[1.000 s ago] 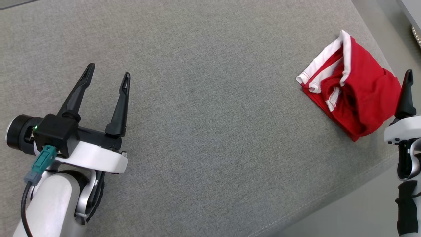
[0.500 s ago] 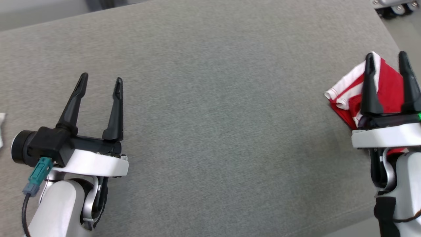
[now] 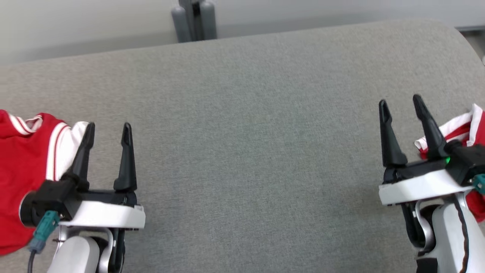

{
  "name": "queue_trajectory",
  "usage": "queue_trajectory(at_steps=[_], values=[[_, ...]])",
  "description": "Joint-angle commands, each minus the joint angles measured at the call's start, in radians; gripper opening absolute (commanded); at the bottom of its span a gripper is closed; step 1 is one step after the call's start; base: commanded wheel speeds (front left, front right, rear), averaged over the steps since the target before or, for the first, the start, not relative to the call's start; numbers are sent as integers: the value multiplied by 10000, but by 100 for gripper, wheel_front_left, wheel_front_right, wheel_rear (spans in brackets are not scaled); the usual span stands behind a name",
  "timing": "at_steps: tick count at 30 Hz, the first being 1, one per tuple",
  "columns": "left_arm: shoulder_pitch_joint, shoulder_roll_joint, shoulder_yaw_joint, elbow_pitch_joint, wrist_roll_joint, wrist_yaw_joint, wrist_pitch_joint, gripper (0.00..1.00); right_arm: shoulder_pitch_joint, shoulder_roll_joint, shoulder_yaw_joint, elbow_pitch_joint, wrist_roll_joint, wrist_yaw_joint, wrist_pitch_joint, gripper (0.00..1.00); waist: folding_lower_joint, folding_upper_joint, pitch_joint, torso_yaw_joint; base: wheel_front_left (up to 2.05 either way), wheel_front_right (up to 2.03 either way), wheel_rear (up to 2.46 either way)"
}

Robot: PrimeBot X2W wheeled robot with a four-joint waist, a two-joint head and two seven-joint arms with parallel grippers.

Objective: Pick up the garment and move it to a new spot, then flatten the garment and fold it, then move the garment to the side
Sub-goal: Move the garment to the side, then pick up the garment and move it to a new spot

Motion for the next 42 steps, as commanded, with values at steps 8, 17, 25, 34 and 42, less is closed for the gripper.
queue_trajectory(at_steps=[8,17,25,34,42], values=[[739,-47,-176,187,-127,-51,-64,100,878,-64,-207,194,-76,-6,254,100,0,0,-1038,523,0,0,0],[1415,106,-282,268,-295,-166,-20,100,1862,-61,-438,99,-45,-6,492,100,0,0,-1718,523,0,0,0],[1807,183,-388,282,-415,-177,94,100,2582,-59,-408,-189,216,-6,719,100,0,0,-2116,565,0,0,0],[1835,270,-395,256,-442,-124,163,100,2906,-61,-385,-517,400,-6,818,100,0,0,-2156,553,0,0,0],[1661,217,-441,319,-532,-120,125,100,2989,-59,-530,-610,425,-6,797,100,0,0,-2170,789,0,0,0]])
